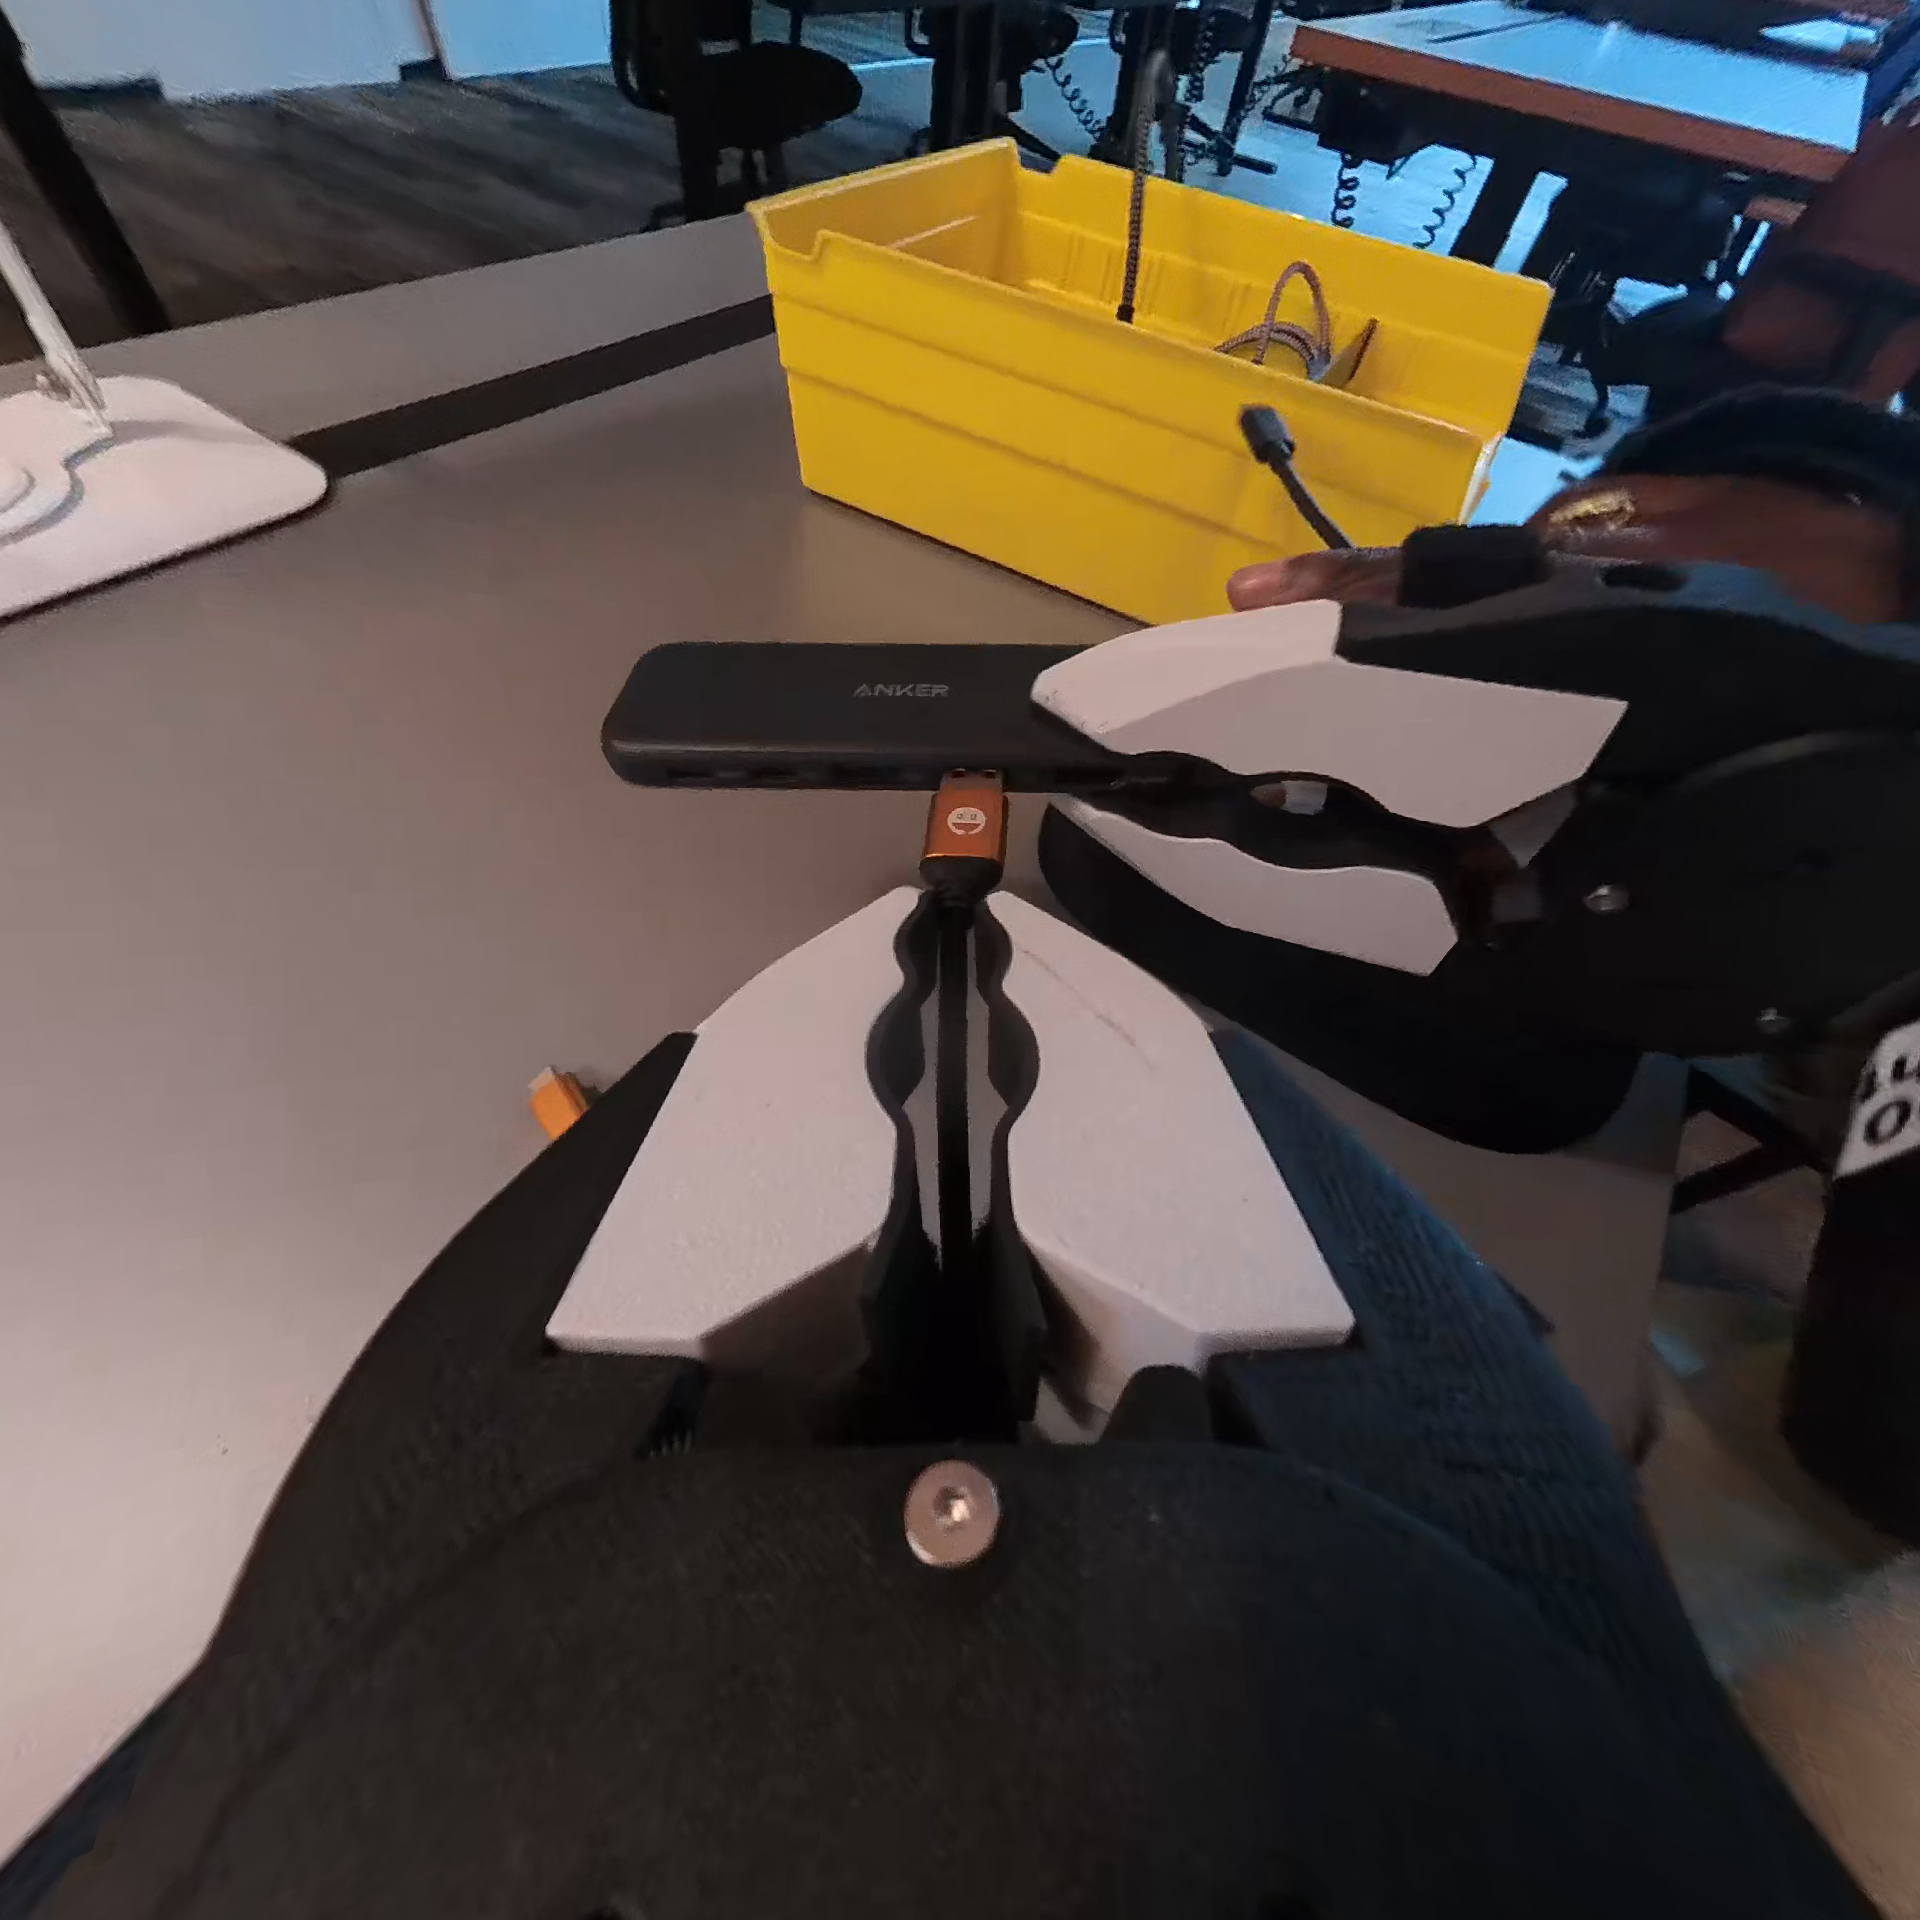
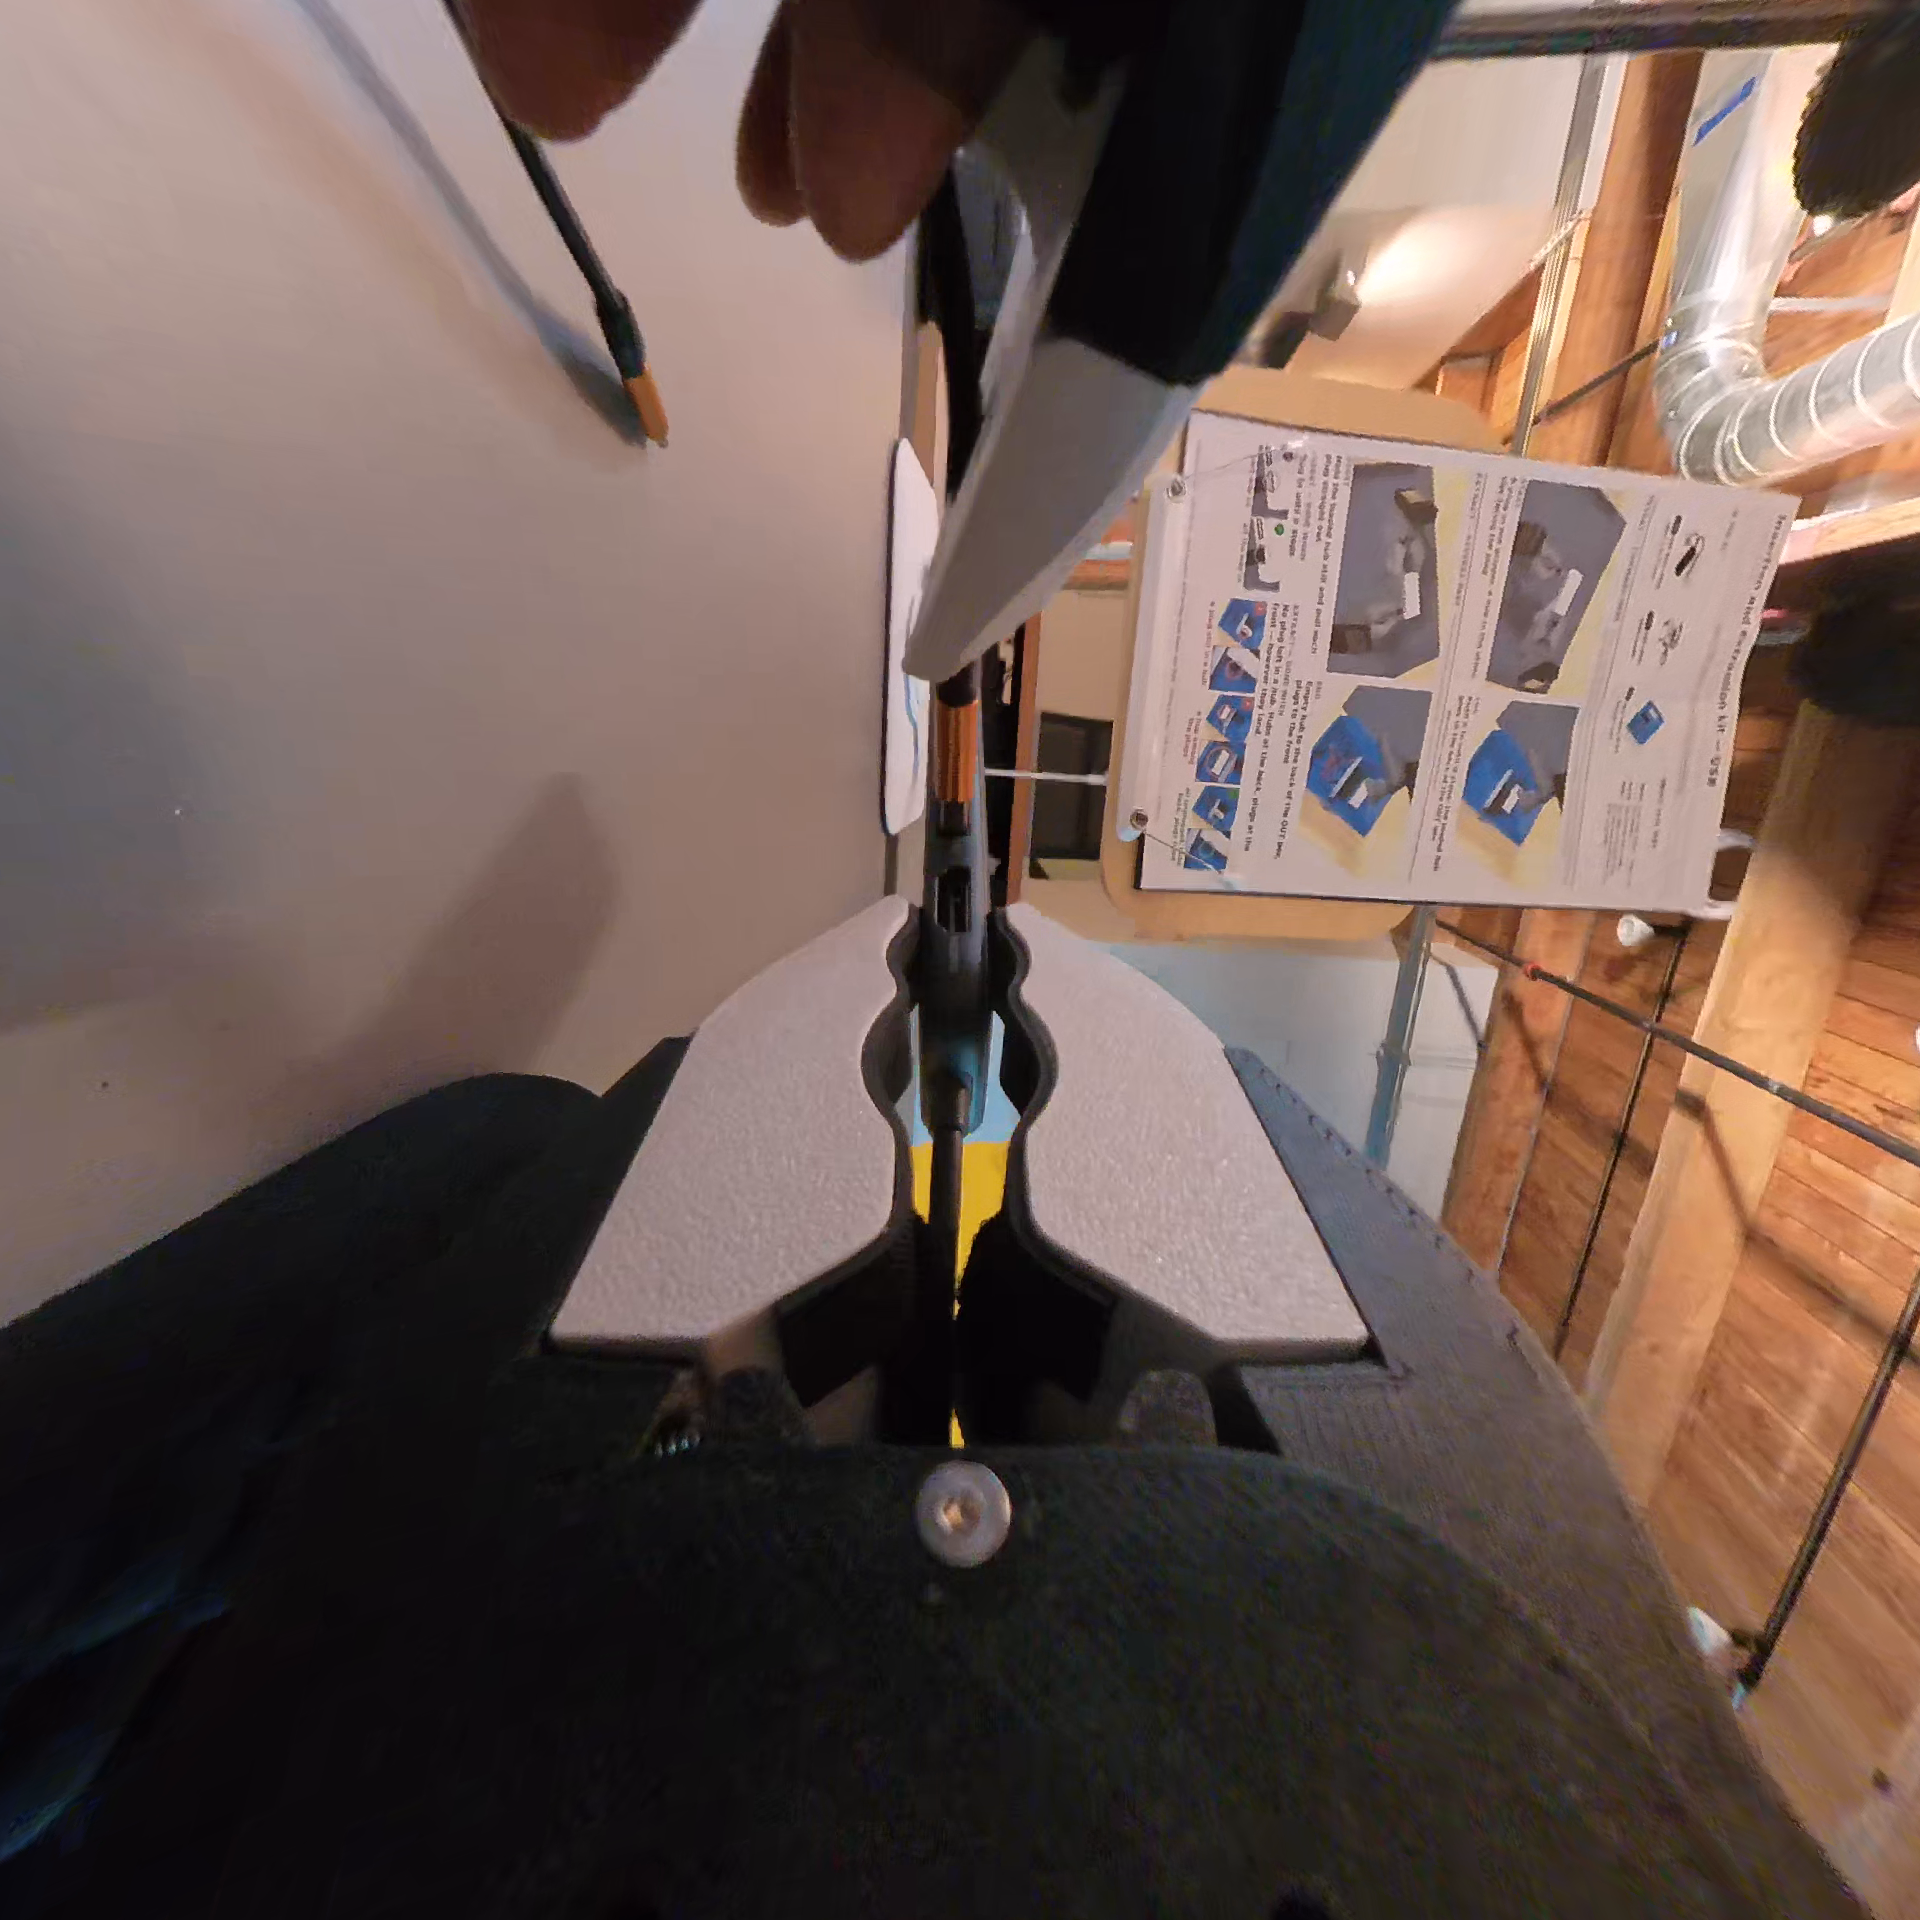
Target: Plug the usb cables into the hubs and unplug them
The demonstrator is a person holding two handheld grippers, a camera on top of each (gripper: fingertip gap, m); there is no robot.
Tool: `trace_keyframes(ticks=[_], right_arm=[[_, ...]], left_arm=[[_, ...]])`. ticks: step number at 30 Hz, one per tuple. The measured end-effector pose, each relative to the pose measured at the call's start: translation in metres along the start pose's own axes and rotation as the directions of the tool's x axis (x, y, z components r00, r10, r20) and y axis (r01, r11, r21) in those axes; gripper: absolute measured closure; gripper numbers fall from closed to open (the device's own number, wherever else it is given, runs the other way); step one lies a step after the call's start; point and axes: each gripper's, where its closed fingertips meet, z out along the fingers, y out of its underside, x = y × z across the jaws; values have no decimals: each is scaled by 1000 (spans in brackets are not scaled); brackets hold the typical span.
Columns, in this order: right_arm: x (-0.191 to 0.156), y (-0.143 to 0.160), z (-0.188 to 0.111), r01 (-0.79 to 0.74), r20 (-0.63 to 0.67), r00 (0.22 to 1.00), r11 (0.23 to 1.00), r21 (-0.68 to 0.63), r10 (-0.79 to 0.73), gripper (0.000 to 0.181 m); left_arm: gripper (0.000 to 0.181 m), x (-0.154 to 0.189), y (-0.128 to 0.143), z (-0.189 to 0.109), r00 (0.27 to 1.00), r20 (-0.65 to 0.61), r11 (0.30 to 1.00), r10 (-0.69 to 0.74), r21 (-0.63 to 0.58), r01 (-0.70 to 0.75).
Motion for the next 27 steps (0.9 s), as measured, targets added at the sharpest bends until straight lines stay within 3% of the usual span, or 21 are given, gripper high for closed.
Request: trace_keyframes(ticks=[7, 15, 20, 24, 27], right_arm=[[-7, -2, -7, -15, 74, 997, 995, 98, 8, 171], [-36, -3, -26, -238, 246, 948, 964, 117, 204, 170], [-47, 9, -36, -308, 263, 924, 948, 84, 276, 170], [-26, 10, -32, -295, 187, 943, 951, 90, 274, 169], [-8, 19, -22, -270, 112, 958, 961, 61, 263, 169]], left_arm=[[174, 5, 1, 2, 993, -85, 997, 79, 19, -78], [174, 22, 27, 18, 987, -156, 990, 30, -134, -51], [174, 34, 35, 30, 978, -193, 978, 75, -179, -110], [170, 34, 16, 21, 967, -195, 978, 164, -93, -185], [131, 31, -21, -6, 953, -159, 962, 260, 126, -241]])
